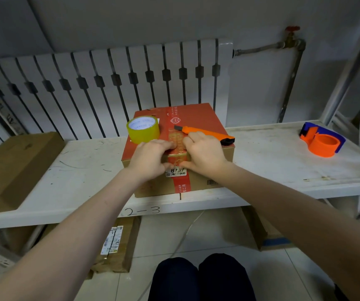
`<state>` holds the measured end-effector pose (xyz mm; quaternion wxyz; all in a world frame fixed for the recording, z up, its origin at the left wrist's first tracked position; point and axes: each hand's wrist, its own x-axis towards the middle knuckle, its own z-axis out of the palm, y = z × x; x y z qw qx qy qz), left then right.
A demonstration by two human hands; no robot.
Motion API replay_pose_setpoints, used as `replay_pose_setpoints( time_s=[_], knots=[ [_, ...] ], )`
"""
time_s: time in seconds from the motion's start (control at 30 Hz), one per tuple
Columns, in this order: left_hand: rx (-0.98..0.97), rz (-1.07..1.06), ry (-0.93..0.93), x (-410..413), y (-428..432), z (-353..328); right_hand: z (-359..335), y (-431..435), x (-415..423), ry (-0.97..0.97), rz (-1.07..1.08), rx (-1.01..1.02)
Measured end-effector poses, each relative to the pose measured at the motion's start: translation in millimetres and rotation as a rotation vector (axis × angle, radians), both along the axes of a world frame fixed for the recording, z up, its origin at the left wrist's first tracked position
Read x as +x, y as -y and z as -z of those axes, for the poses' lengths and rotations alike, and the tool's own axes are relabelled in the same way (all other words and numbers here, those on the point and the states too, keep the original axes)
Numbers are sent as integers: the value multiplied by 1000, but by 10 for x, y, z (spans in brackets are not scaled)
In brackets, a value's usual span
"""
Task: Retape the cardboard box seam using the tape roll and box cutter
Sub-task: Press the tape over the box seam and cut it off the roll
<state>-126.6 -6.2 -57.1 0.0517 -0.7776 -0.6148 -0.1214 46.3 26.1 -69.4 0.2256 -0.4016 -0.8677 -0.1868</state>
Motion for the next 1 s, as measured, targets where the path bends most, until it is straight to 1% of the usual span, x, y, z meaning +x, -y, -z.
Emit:
replay_pose_setpoints(
  time_s=[0.13,0.23,0.37,0.47,0.57,0.67,0.73,0.83,0.93,1.0],
  knots=[
    [129,-37,2,77,-30,16,25,-6,36,-31,-62,48],
    [164,-47,1,115,-28,47,85,-3,121,24,-45,63],
    [121,-29,12,102,6,63,110,17,100,42,10,50],
    [91,-19,-18,74,36,68,70,3,74,44,-31,43],
    [61,-1,-54,59,60,84,57,-30,139,0,-60,33],
    [47,7,-67,43,80,100,40,-1,56,29,14,29],
    [6,3,-64,6,79,61,34,22,-28,3,50,24],
    [-32,3,-41,-17,54,-16,26,13,-60,21,2,13],
    [26,18,-12,50,20,-20,18,-3,27,25,-39,5],
    [16,48,-9,51,9,-40,-10,-23,94,31,-70,-1]
  ],
)
